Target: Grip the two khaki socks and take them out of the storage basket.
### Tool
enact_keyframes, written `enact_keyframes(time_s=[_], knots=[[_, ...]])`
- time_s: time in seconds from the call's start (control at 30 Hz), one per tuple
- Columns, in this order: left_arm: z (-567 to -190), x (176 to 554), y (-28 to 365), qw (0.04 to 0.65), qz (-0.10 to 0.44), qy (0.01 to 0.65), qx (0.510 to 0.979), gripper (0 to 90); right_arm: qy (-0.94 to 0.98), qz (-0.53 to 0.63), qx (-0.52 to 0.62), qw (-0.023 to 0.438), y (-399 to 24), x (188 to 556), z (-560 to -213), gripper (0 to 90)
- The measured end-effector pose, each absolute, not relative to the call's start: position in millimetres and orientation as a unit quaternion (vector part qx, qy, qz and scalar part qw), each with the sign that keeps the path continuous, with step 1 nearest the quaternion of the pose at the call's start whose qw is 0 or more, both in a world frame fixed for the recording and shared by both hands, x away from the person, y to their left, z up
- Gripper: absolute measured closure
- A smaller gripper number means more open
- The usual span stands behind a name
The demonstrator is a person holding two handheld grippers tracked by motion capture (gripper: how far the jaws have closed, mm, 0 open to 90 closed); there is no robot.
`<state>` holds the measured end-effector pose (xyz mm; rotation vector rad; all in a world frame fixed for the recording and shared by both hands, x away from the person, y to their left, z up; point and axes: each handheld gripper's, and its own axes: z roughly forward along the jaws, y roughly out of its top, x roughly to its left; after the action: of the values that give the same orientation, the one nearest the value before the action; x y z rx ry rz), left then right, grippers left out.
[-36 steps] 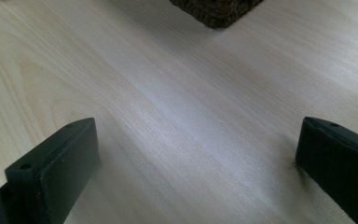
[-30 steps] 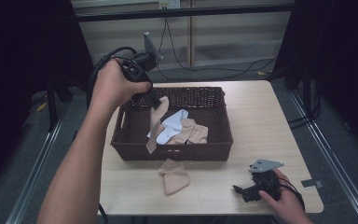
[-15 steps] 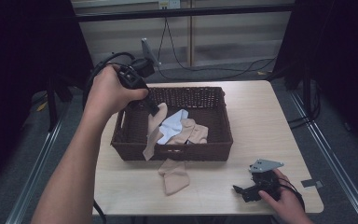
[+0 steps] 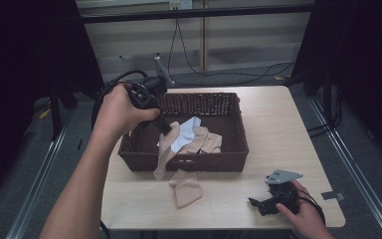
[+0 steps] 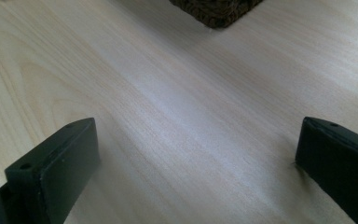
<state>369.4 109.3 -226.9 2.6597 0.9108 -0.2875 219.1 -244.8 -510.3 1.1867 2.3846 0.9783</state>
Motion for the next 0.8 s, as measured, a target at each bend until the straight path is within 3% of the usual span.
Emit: enact_keyframes(time_s=[0.23, 0.27, 0.33, 0.43, 0.63, 0.8], knots=[[-252.2, 366.1, 104.8, 0.163, -0.108, 0.314, 0.929, 85.7, 0.83, 0.342, 0.414, 0.152, -244.7, 219.2, -510.5, 0.0], [-254.5, 366.3, 104.5, 0.163, -0.106, 0.316, 0.929, 78.8, 0.83, 0.342, 0.413, 0.152, -244.7, 219.2, -510.5, 0.0], [-259.0, 366.8, 103.8, 0.155, -0.093, 0.324, 0.928, 54.0, 0.83, 0.341, 0.414, 0.153, -244.7, 219.2, -510.4, 0.0], [-265.4, 365.3, 104.6, 0.157, -0.073, 0.334, 0.927, 32.2, 0.83, 0.342, 0.413, 0.152, -244.7, 219.2, -510.6, 0.0], [-281.2, 356.2, 109.7, 0.165, -0.055, 0.336, 0.926, 15.9, 0.83, 0.342, 0.412, 0.152, -244.8, 219.2, -510.7, 0.0], [-298.7, 348.8, 118.6, 0.163, -0.041, 0.346, 0.923, 10.9, 0.83, 0.342, 0.413, 0.152, -244.8, 219.2, -510.7, 0.0]])
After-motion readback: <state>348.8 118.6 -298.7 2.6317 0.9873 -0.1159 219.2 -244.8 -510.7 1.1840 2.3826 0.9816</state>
